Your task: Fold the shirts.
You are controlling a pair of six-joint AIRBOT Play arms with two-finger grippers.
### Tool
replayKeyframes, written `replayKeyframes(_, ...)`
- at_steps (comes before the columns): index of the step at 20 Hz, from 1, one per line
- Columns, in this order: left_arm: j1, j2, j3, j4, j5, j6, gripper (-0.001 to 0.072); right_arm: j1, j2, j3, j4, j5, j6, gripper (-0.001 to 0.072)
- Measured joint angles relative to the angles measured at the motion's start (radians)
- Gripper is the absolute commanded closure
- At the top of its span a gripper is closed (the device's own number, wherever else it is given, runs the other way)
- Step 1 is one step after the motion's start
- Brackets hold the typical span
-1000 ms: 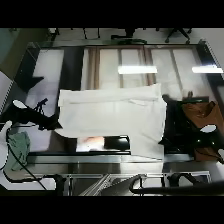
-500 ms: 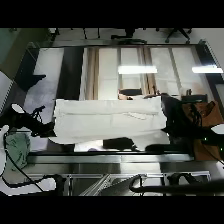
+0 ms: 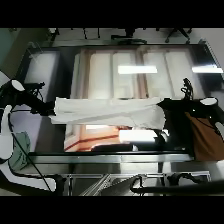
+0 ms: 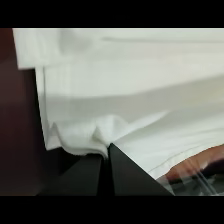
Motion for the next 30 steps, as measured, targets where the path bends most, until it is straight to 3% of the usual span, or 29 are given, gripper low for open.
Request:
replayKeyframes(2, -0.014, -0.084, 0.082, 0.0, -0.006, -0.023, 0.069, 0.017, -0.095, 0.06, 0.004, -0.031, -0.021, 0.0681)
replayKeyframes(4, -0.022, -0.159, 0.155, 0.0, -0.022, -0.043, 0.0659, 0.026, -0.158, 0.098, 0.005, -0.051, -0.032, 0.0338)
replayKeyframes(6, -0.026, -0.224, 0.227, 0.004, -0.058, -0.056, 0.0011, 0.025, -0.185, 0.122, -0.015, -0.053, -0.041, 0.0199)
replayKeyframes(8, -0.027, -0.267, 0.296, 0.003, -0.098, -0.071, 0.0, 0.007, -0.182, 0.14, -0.076, -0.013, -0.031, 0.0058)
replayKeyframes(11, -0.02, -0.297, 0.387, -0.04, -0.119, -0.086, 0.0, -0.035, -0.164, 0.151, -0.193, 0.061, 0.057, 0.0058)
replayKeyframes(17, -0.005, -0.312, 0.525, -0.112, -0.155, -0.131, 0.0, -0.045, -0.216, 0.148, -0.232, 0.178, 0.121, 0.0071)
replayKeyframes(18, -0.004, -0.311, 0.542, -0.119, -0.166, -0.138, 0.0, -0.042, -0.232, 0.149, -0.212, 0.188, 0.121, 0.0162)
replayKeyframes(19, -0.004, -0.309, 0.554, -0.128, -0.171, -0.142, 0.0001, -0.038, -0.249, 0.149, -0.204, 0.191, 0.121, 0.0418)
replayKeyframes(20, -0.005, -0.304, 0.559, -0.149, -0.175, -0.146, 0.0051, -0.035, -0.27, 0.148, -0.19, 0.193, 0.119, 0.0562)
replayKeyframes(21, -0.005, -0.296, 0.558, -0.175, -0.175, -0.148, 0.0264, -0.031, -0.289, 0.147, -0.165, 0.199, 0.103, 0.0675)
replayKeyframes(22, -0.007, -0.287, 0.553, -0.211, -0.163, -0.149, 0.0514, -0.027, -0.303, 0.146, -0.142, 0.203, 0.078, 0.0695)
replayKeyframes(23, -0.011, -0.279, 0.546, -0.242, -0.154, -0.149, 0.0676, -0.025, -0.312, 0.147, -0.111, 0.205, 0.06, 0.0695)
replayKeyframes(26, -0.055, -0.266, 0.533, -0.315, -0.131, -0.135, 0.0694, -0.024, -0.301, 0.171, -0.082, 0.219, 0.031, 0.0696)
replayKeyframes(30, -0.212, -0.286, 0.527, -0.351, -0.111, -0.119, 0.0694, -0.048, -0.191, 0.256, -0.038, 0.361, 0.065, 0.0696)
